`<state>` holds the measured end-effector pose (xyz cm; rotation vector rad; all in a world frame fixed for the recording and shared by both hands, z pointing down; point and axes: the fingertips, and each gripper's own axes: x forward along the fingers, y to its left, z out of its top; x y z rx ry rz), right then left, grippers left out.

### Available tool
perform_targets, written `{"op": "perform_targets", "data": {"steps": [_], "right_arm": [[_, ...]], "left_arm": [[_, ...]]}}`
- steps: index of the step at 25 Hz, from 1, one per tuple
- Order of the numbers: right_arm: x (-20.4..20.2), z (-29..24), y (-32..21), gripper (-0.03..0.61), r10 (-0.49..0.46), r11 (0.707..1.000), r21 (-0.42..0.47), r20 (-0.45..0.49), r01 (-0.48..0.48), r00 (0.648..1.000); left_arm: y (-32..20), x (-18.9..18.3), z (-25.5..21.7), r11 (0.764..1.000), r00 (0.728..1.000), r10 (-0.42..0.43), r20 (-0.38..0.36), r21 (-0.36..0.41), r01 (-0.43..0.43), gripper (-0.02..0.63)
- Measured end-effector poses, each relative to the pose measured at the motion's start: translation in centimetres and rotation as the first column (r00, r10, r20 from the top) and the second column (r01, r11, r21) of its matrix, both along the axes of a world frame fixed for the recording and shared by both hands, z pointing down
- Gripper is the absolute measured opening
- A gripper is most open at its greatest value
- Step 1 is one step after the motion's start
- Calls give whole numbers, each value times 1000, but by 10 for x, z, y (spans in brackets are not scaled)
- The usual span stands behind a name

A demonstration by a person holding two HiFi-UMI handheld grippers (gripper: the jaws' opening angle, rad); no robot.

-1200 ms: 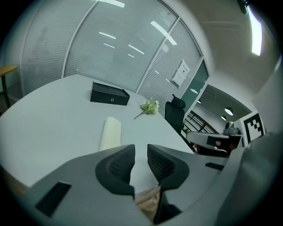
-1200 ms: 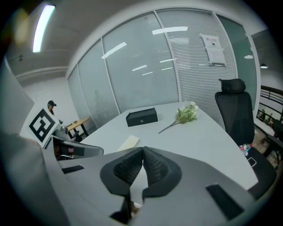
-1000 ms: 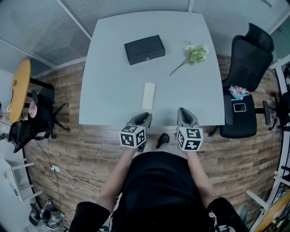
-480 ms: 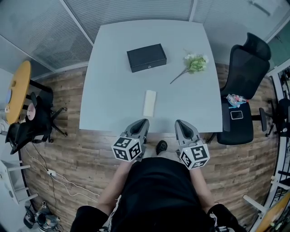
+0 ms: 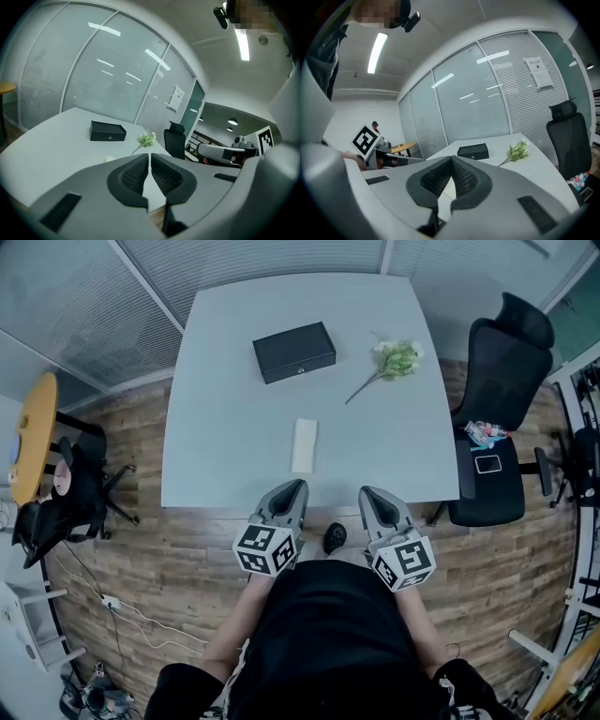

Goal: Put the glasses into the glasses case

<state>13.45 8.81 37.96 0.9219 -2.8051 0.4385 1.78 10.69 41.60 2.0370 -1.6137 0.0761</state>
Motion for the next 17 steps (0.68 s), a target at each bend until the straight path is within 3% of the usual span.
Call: {"op": "perform_targets", "data": {"steps": [7, 17], "right_arm": [[3, 4, 4, 15, -7, 1000, -7, -14, 7, 1000], [-2, 10, 4, 14, -22, 1000, -9, -19, 22, 1000]], "left_arm": [[4, 8, -3, 999, 999, 37, -2, -1, -37, 26], [7, 2, -1, 1000, 999, 26, 41, -8, -26, 26]]}}
